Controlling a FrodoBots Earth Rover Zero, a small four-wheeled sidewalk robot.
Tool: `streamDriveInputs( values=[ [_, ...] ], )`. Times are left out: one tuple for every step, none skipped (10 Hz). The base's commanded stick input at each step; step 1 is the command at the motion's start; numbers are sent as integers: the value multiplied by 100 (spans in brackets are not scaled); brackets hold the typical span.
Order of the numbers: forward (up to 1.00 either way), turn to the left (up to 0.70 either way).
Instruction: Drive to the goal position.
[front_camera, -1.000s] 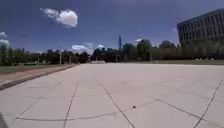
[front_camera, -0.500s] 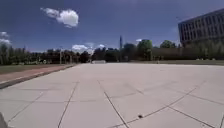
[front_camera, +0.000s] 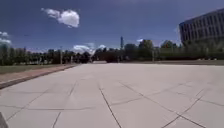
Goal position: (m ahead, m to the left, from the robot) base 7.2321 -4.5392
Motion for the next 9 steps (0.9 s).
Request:
streamDriveInputs(
  values=[
    [50, 0],
    [50, 0],
    [50, 0],
    [50, 0],
    [50, 0],
    [50, 0],
    [50, 0],
    [50, 0],
    [50, 0]
  ],
)
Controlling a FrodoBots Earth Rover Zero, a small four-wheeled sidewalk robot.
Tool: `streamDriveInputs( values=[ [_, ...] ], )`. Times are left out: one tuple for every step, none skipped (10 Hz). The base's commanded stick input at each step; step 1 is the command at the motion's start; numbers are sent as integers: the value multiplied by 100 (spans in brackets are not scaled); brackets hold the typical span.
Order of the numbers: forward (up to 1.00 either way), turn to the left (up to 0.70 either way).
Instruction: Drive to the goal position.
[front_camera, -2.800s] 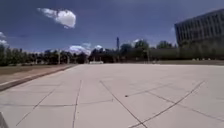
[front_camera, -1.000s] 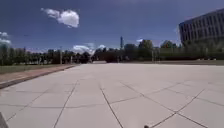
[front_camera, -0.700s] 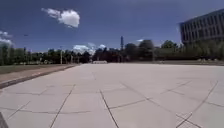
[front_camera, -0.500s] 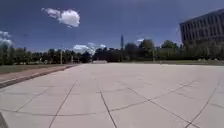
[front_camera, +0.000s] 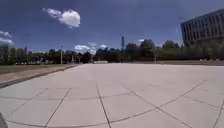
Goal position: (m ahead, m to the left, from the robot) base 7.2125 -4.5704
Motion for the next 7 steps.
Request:
streamDriveInputs(
  values=[
    [50, 0],
    [50, 0],
    [50, 0],
    [50, 0],
    [50, 0],
    [50, 0],
    [50, 0]
  ],
)
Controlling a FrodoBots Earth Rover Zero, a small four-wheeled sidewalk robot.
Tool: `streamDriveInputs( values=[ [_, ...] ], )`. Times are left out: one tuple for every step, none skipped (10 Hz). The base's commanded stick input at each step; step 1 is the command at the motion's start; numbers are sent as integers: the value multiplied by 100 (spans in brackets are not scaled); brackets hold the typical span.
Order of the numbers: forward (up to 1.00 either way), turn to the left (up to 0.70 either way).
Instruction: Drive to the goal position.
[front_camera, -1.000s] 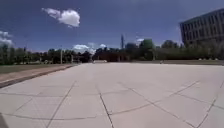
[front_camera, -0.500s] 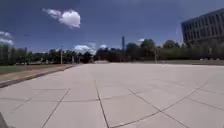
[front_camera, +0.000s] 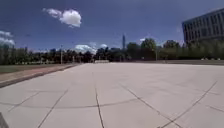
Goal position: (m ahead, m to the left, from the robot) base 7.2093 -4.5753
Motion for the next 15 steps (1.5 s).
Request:
streamDriveInputs(
  values=[
    [50, 0],
    [50, 0],
    [50, 0],
    [50, 0],
    [50, 0],
    [50, 0],
    [50, 0],
    [50, 0],
    [50, 0],
    [50, 0],
    [50, 0],
    [50, 0],
    [50, 0],
    [50, 0],
    [50, 0]
  ],
)
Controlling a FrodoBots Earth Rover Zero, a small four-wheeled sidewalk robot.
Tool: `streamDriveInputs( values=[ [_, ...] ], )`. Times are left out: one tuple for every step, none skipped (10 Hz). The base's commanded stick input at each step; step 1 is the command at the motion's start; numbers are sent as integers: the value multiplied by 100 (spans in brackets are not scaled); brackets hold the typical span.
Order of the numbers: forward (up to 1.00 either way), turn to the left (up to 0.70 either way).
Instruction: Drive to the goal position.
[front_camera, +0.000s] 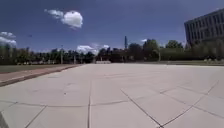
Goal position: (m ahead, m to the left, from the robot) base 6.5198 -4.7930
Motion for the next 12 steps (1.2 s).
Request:
streamDriveInputs(
  values=[
    [50, 0],
    [50, 0],
    [50, 0],
    [50, 0],
    [50, 0],
    [50, 0],
    [50, 0],
    [50, 0],
    [50, 0],
    [50, 0],
    [50, 0],
    [50, 0]
  ],
)
